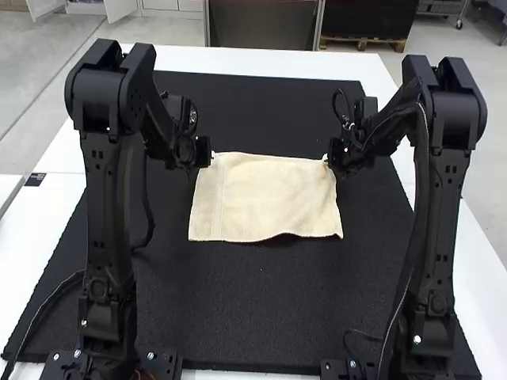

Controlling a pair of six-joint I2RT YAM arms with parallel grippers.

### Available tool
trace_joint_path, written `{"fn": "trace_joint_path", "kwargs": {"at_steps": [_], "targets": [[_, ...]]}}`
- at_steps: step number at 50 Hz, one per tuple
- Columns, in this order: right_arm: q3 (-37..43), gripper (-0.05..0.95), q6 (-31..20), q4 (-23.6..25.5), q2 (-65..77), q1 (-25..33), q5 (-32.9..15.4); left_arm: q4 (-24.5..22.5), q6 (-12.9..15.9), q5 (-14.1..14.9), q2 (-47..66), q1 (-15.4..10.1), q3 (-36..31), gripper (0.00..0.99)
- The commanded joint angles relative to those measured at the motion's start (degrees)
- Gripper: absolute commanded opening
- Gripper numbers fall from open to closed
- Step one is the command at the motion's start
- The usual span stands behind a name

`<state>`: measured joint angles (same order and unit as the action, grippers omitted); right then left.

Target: Fold the towel.

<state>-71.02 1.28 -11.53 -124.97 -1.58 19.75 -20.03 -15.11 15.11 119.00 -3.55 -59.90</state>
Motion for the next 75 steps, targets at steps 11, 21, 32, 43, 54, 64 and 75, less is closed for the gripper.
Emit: {"fn": "trace_joint_path", "kwargs": {"at_steps": [11,21,32,43,54,64,75], "targets": [[-1.0,0.19,0.2,-0.1,-0.6,1.1,2.2,0.5,-1.8,1.3,4.4,-0.4,-3.7,0.321],[-0.8,0.11,0.0,-0.1,-0.5,1.2,3.4,1.0,-1.6,1.1,4.3,-0.8,-4.3,0.210],[-0.7,0.08,-0.2,-0.2,-0.5,1.5,4.0,0.9,-0.5,0.8,3.8,-0.9,-4.5,0.754],[-0.6,0.08,-0.5,-0.2,-0.5,1.5,4.2,2.5,1.1,-0.9,3.3,-0.4,-5.2,0.869],[-0.3,0.08,-1.2,-0.2,-0.5,1.7,4.3,5.8,3.2,-1.7,1.1,2.0,-7.1,0.885],[0.2,0.08,-1.2,-0.2,-0.5,1.1,4.3,8.1,5.6,-1.7,-1.4,1.6,-8.0,0.884],[0.3,0.08,-0.8,-0.2,-0.5,-0.1,4.2,7.1,3.8,-1.7,1.0,1.5,-6.2,0.879]]}}
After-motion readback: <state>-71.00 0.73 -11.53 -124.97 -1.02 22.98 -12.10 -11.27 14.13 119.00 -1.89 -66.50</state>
